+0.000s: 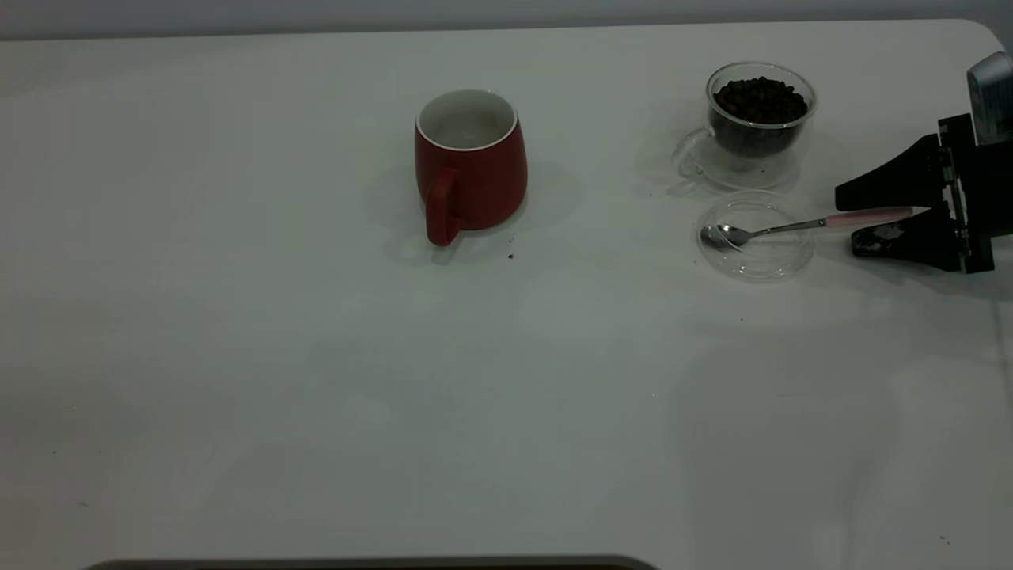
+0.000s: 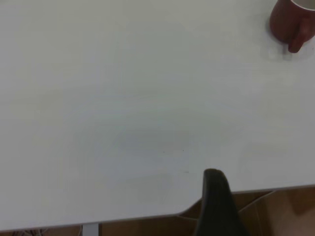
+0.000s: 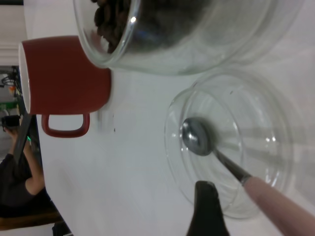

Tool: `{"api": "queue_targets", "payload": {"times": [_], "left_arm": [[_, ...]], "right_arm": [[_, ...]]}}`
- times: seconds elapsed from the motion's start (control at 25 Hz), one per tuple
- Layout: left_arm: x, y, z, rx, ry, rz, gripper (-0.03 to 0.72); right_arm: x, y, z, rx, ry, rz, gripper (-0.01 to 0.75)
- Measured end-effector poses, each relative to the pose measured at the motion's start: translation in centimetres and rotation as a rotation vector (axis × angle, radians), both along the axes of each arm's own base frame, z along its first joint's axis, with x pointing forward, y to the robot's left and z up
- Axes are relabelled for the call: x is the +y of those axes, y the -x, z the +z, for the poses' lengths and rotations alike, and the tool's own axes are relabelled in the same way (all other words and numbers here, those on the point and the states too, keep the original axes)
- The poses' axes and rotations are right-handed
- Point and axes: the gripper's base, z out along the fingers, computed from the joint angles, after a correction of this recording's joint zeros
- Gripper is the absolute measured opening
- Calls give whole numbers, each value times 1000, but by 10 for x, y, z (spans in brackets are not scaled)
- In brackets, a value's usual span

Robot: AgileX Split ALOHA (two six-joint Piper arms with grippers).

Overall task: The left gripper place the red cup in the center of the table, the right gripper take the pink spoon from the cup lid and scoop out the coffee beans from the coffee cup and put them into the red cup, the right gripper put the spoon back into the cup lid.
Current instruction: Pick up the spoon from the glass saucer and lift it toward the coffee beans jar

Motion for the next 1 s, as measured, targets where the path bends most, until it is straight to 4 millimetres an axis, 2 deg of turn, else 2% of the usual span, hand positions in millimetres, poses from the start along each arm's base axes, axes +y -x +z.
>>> {"api": "queue_targets", "payload": {"times": [0.16,0.28,0.64,0.84,1.0], "left_arm": [[0,0,0,0,0,0,538],[0,0,0,0,0,0,538],[0,0,0,0,0,0,538],[0,0,0,0,0,0,538],[0,0,0,0,0,0,538]], "right_arm": [[0,0,0,-2,6,-1,562],[0,0,0,-4,7,0,490],[1,0,2,-11,-28,9,97],[1,0,5,-15,-26,19,96],[-3,-3,18,-40,19,62,96]]}}
